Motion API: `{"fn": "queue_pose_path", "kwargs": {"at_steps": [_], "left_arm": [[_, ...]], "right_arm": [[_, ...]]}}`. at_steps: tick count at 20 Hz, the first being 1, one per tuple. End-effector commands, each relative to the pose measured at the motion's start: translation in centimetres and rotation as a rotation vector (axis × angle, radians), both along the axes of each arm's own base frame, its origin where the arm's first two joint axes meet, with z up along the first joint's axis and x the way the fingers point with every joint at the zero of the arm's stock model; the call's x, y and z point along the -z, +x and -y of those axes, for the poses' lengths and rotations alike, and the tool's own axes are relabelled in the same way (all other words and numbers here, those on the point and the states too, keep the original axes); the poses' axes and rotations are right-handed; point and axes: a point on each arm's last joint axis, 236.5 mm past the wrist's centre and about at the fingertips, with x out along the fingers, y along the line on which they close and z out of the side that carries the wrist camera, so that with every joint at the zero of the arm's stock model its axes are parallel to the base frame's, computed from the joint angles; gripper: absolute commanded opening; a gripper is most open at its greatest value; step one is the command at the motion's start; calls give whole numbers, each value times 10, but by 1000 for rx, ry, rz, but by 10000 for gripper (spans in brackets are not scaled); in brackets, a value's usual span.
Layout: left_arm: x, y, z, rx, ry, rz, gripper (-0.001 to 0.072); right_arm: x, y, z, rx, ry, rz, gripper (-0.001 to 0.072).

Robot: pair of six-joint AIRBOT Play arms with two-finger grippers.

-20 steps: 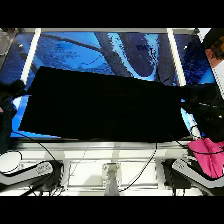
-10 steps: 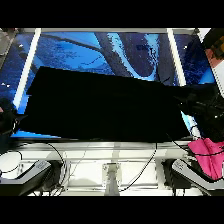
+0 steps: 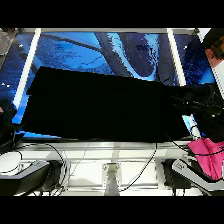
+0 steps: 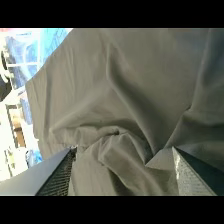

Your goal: Fold the clothes and pants, and hang the long-sleeved shirts on hangers.

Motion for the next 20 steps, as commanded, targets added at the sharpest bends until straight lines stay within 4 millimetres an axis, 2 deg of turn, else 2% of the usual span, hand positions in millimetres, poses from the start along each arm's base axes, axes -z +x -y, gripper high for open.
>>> {"fn": "queue_pose_path", "kwargs": {"at_steps": [1, 4, 11, 15, 16, 19, 20], "left_arm": [[7, -15, -7, -61, -33, -34, 554], [14, -13, -4, -53, -52, -42, 554], [40, -2, -13, -82, -51, -66, 553], [45, 31, -14, -143, -89, -3, 527], [46, 40, -10, -139, -104, 9, 499], [45, 58, 8, -89, -127, 27, 180], [43, 64, 12, -77, -130, 42, 59]], "right_arm": [[-1, -2, -4, -14, 11, -4, 696], [-1, -2, -4, -13, 11, -3, 695], [-2, -2, -4, -12, 13, -2, 695], [-2, -1, -3, -8, 13, 0, 695], [-1, 0, -2, -3, 8, 1, 694], [3, 7, 10, 45, -29, 8, 684], [4, 10, 14, 61, -42, 11, 579]]}}
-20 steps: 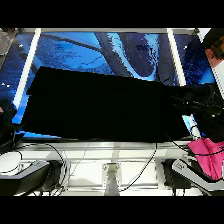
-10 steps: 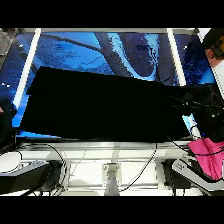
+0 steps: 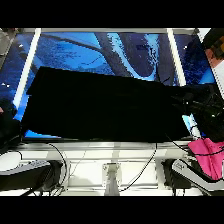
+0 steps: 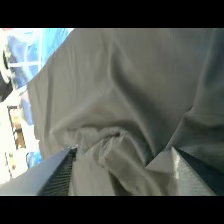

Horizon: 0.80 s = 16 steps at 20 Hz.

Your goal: Fold the clothes and pants, and hang the long-sleeved shirts on hangers.

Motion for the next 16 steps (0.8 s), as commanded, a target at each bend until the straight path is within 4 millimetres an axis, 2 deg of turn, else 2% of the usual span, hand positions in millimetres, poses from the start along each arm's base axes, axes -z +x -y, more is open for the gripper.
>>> {"fn": "queue_pose_path", "kwargs": {"at_steps": [1, 2, 3, 5, 7, 9, 11, 12, 13, 14, 15, 16], "left_arm": [[-9, 26, 13, 10, -31, 69, 4], [-17, 33, 17, 34, -25, 111, 3], [-27, 40, 21, 60, -19, 159, 2], [-42, 49, 28, 95, -1, 215, 2], [-52, 53, 34, 124, 27, 230, 2], [-58, 58, 41, 155, 45, 242, 2], [-62, 63, 51, 190, 56, 248, 2], [-62, 65, 54, 208, 69, 252, 2], [-63, 67, 57, 233, 90, 261, 2], [-63, 69, 59, 240, 92, 265, 2], [-65, 72, 60, 235, 86, 276, 2], [-68, 75, 60, 223, 79, 290, 2]], "right_arm": [[4, 7, 13, 48, -42, 7, 323], [6, 6, 14, 37, -61, 2, 125], [9, 2, 15, 14, -89, -11, 25], [25, -19, 26, -9, -145, -116, 16], [42, -54, 50, 55, -188, -245, 15], [48, -95, 74, 157, -213, -327, 15], [48, -137, 89, 285, -191, -409, 16], [50, -150, 100, 391, -186, -447, 24], [56, -160, 100, 423, -170, -484, 170], [67, -181, 92, 423, -136, -580, 454], [75, -200, 81, 403, -107, -674, 527], [81, -215, 74, 387, -96, -743, 526]]}}
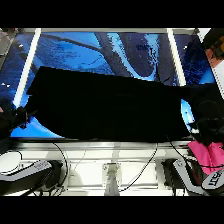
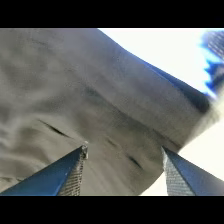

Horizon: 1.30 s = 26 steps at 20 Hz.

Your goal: Fold the clothes and pants, and hang the long-sleeved shirts on hangers.

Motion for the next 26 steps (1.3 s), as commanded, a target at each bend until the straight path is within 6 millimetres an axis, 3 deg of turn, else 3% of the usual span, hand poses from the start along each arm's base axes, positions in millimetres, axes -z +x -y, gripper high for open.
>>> {"fn": "queue_pose_path", "kwargs": {"at_steps": [1, 5, 9, 16, 17, 20, 21, 22, 24, 26], "left_arm": [[-11, 12, 5, -4, -8, 50, 2], [-15, 18, 10, 9, -7, 75, 2], [-15, 21, 19, 39, -6, 76, 2], [-16, 22, 26, 60, -12, 77, 2], [-16, 22, 26, 60, -12, 77, 2], [-16, 23, 27, 60, -12, 77, 3], [-16, 23, 28, 64, -12, 77, 3], [-16, 23, 29, 66, -12, 78, 2], [-20, 22, 33, 83, -22, 86, 1], [-41, 19, 40, 111, -16, 131, 0]], "right_arm": [[21, -56, -15, 73, 75, -222, 525], [29, -43, -7, 108, 79, -186, 518], [37, -1, -12, 116, 204, -33, 508], [65, -1, 7, 181, 179, -72, 508], [66, 0, 9, 184, 171, -69, 487], [65, 7, 7, 143, 154, -38, 309], [60, 10, 0, 98, 169, -9, 193], [53, 13, -8, 57, 197, 23, 24], [35, 17, -22, -8, 242, 80, 16], [5, 25, -23, -13, 255, 161, 16]]}}
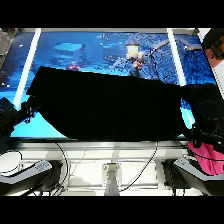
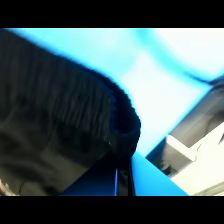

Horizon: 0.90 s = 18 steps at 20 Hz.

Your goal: Fold the clothes and pants, and hang the long-sleeved shirts on hangers.

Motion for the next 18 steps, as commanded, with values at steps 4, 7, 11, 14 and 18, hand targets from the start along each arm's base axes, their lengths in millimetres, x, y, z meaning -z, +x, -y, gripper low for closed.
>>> {"fn": "queue_pose_path", "kwargs": {"at_steps": [4, 7, 11, 14, 18], "left_arm": [[-85, -3, 1, -68, 106, 150, 0], [-132, -1, -19, -203, 219, 237, -1], [-166, 38, -23, -209, 275, 298, -1], [-159, 92, -18, -189, 291, 292, 0], [-132, 161, -29, -229, 320, 260, -1]], "right_arm": [[-99, 25, 13, -34, -99, 239, 16], [-140, 48, 43, 72, -187, 322, 16], [-157, 79, 74, 190, -219, 335, 15], [-147, 123, 73, 204, -195, 318, 16], [-124, 197, 77, 259, -162, 288, 15]]}}
